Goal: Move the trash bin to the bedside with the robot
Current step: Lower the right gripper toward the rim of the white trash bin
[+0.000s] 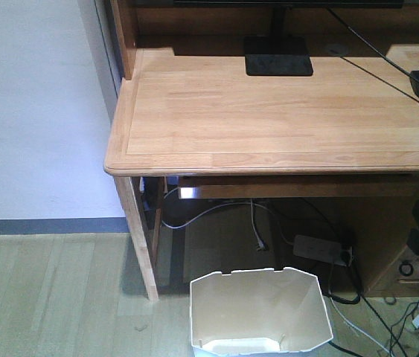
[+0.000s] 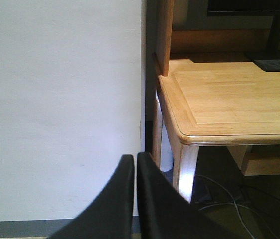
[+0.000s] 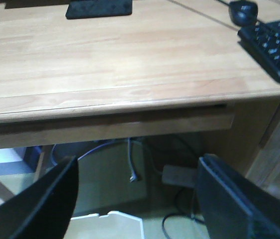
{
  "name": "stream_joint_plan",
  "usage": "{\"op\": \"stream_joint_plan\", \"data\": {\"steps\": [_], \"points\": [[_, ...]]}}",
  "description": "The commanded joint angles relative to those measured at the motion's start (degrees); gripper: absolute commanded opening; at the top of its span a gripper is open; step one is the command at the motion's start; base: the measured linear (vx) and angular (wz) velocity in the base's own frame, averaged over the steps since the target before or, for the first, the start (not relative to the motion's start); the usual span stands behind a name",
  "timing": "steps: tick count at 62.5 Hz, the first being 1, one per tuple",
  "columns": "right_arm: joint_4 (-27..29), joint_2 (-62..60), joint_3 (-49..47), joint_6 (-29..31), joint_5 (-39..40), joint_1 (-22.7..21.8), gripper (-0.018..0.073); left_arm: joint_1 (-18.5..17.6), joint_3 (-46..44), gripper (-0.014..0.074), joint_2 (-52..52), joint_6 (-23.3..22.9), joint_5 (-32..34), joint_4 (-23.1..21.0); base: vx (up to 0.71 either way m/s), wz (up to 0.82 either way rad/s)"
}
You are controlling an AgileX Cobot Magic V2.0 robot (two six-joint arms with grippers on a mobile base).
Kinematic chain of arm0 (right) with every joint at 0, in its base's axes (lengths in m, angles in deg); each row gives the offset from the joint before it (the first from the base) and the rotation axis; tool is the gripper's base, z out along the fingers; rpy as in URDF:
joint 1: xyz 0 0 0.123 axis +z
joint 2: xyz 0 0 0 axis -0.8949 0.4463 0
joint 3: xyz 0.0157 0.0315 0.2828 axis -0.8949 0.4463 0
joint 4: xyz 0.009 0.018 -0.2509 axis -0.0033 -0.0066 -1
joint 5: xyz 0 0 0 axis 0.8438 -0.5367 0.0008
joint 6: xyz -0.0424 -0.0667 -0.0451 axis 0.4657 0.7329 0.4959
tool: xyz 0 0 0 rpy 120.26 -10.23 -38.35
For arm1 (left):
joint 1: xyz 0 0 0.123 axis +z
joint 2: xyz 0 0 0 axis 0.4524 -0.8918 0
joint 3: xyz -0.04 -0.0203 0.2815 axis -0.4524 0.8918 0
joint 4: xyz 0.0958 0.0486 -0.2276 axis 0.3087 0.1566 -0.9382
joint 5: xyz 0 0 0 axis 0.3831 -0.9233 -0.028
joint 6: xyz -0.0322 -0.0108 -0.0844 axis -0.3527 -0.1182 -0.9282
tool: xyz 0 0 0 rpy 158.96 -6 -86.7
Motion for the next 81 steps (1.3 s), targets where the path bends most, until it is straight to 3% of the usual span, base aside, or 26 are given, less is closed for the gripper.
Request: {"op": "stream_joint_plan", "data": {"steps": [1, 20, 30, 41, 53, 81], "points": [[2.85, 3.24, -4.38, 0.04, 0.70, -0.07, 0.0500, -0.12, 1.07, -0.0007, 0.80, -0.25, 3.98, -0.21, 0.00, 0.00], [3.70, 19.88, -14.36, 3.89, -12.24, -0.07, 0.0500, -0.12, 1.07, -0.0007, 0.80, -0.25, 3.98, -0.21, 0.00, 0.00], [7.70, 28.27, -17.71, 10.35, -15.83, -0.07, 0.0500, -0.12, 1.07, -0.0007, 0.80, -0.25, 3.98, -0.21, 0.00, 0.00], [12.41, 37.77, -20.14, 15.82, -16.03, -3.05, 0.0500, -0.12, 1.07, -0.0007, 0.80, -0.25, 3.98, -0.21, 0.00, 0.00], [22.51, 48.91, -22.66, 29.20, -16.03, -7.97, 0.0500, -0.12, 1.07, -0.0007, 0.80, -0.25, 3.98, -0.21, 0.00, 0.00], [35.91, 70.13, -25.86, 53.60, -4.41, -8.04, 0.0501, -0.12, 1.07, -0.0007, 0.80, -0.25, 3.98, -0.21, 0.00, 0.00]]}}
